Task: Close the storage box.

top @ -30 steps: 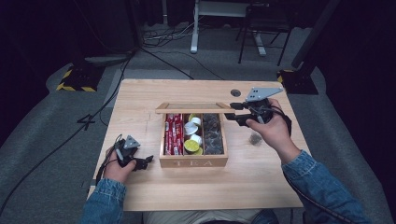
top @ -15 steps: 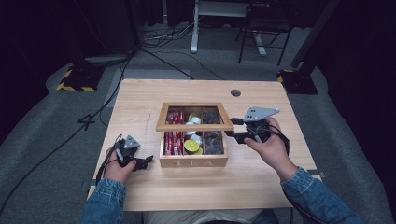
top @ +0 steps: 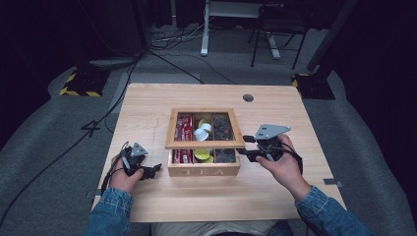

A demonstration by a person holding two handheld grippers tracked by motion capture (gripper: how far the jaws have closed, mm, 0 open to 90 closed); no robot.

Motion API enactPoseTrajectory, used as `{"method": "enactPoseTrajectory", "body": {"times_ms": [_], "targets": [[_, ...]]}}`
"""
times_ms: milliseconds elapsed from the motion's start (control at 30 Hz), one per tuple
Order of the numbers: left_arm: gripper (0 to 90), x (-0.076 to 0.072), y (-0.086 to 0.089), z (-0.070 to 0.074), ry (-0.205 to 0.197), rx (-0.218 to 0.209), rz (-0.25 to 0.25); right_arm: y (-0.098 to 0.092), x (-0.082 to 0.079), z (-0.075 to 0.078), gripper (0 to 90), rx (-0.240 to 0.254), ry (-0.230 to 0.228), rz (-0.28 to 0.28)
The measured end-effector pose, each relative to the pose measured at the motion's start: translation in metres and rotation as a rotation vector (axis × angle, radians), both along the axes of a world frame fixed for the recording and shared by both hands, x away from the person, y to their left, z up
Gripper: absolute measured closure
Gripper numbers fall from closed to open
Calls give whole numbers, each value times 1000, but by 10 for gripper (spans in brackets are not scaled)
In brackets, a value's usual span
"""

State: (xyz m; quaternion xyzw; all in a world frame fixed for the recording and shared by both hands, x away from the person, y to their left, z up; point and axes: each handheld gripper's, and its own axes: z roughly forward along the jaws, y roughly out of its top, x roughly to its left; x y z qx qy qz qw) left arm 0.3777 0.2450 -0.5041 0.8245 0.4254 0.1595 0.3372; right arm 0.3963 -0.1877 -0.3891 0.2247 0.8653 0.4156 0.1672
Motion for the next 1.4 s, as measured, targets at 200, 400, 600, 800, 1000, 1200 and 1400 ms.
{"method": "enactPoseTrajectory", "body": {"times_ms": [200, 400, 600, 800, 1000, 1200, 1400], "targets": [[150, 0, 0, 0, 0, 1, 0, 0, -3, -7, 502, 1, 22, 2], [150, 0, 0, 0, 0, 2, 0, 2, -3, -15, 545, -2, 71, 28], [150, 0, 0, 0, 0, 2, 0, 4, -5, -17, 545, -24, 76, 31], [150, 0, 0, 0, 0, 1, 0, 4, -6, -19, 545, -42, 83, 33], [150, 0, 0, 0, 1, 1, -1, 5, -8, -21, 543, -55, 94, 33], [150, 0, 0, 0, 0, 1, 0, 5, -11, -22, 528, -81, 87, 31], [150, 0, 0, 0, -1, 0, 1, 5, -12, -25, 515, -92, 95, 34]]}}
